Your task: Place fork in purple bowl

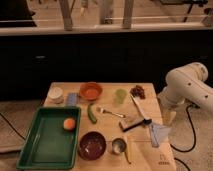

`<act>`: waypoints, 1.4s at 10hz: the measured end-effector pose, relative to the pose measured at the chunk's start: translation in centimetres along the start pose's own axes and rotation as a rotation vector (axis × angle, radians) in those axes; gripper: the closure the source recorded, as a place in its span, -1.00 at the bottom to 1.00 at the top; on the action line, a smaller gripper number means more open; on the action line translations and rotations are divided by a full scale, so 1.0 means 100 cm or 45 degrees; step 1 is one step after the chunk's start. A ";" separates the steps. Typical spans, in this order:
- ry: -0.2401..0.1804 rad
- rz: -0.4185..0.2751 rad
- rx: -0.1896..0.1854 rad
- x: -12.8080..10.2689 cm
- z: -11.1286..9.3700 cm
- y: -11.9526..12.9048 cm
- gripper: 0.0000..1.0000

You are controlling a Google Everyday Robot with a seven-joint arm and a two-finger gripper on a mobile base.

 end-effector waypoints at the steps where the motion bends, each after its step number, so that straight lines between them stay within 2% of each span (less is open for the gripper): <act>1: 0.004 -0.009 0.002 -0.003 0.004 0.000 -0.60; 5: 0.006 -0.092 0.005 -0.050 0.039 -0.005 -0.60; 8: 0.026 -0.157 0.000 -0.060 0.049 -0.004 -0.60; 11: 0.027 -0.223 -0.003 -0.096 0.064 -0.005 -0.60; 14: 0.023 -0.264 -0.008 -0.099 0.075 -0.005 -0.60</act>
